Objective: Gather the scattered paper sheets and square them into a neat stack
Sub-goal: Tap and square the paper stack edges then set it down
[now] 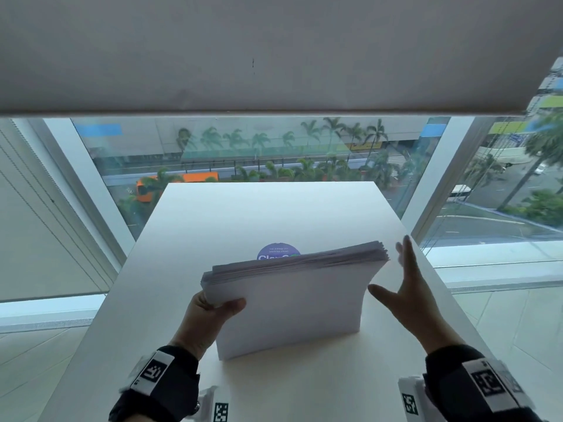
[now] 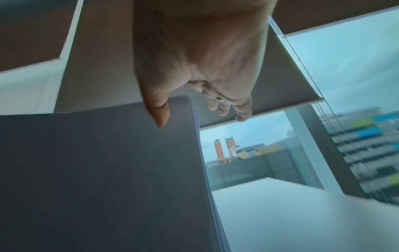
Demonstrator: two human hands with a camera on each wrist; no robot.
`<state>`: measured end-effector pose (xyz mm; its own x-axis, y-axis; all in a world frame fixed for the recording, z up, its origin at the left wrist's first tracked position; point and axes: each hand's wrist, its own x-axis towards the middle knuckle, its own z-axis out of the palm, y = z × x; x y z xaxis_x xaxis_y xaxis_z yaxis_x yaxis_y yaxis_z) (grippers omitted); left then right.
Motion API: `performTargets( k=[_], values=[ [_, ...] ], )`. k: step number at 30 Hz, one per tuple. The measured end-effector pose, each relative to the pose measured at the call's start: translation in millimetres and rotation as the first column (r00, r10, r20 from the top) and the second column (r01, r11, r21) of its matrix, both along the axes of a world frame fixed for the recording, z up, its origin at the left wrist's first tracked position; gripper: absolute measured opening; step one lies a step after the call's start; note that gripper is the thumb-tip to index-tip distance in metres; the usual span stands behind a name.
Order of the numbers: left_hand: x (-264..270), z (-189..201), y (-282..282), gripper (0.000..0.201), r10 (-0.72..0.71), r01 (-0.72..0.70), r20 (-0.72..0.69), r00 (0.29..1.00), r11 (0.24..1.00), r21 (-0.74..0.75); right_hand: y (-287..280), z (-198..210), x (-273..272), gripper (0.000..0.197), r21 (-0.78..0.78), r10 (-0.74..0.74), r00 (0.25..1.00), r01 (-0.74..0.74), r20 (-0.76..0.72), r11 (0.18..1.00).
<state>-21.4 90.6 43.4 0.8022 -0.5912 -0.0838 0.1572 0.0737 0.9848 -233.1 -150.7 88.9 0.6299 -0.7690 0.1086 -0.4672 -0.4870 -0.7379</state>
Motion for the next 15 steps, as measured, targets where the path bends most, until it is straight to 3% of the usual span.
performTargets(
  k=[1,3,5,7,11,15],
  values=[
    [0,1,0,0.01,0.006,-0.006,0.003,1.0,1.0,-0.002,-3,-5,2,0.11,0.16,-0.039,0.996,0.026,0.082,0.987],
    [0,1,0,0.012,0.004,-0.004,0.016,1.0,1.0,-0.008,-7,-17,5,0.107,0.437,-0.016,0.974,-0.086,0.225,0.895],
    [-1,3,0,0.013,0.0,0.0,0.022,1.0,1.0,-0.011,-10,-28,10,0.091,0.545,0.052,0.937,-0.246,0.347,0.802],
    [-2,6,1,0.012,0.002,-0.001,0.038,0.999,1.0,-0.009,-7,-36,17,0.072,0.584,-0.001,0.916,-0.255,0.402,0.77],
    [-2,12,1,0.017,0.089,-0.088,0.05,0.995,0.996,-0.03,6,-35,30,0.015,0.521,-0.173,0.837,-0.15,0.519,0.84],
    [-4,11,-3,0.011,0.176,-0.176,0.09,0.98,0.984,-0.014,23,-32,30,0.026,0.484,-0.207,0.805,-0.111,0.556,0.868]
  ],
)
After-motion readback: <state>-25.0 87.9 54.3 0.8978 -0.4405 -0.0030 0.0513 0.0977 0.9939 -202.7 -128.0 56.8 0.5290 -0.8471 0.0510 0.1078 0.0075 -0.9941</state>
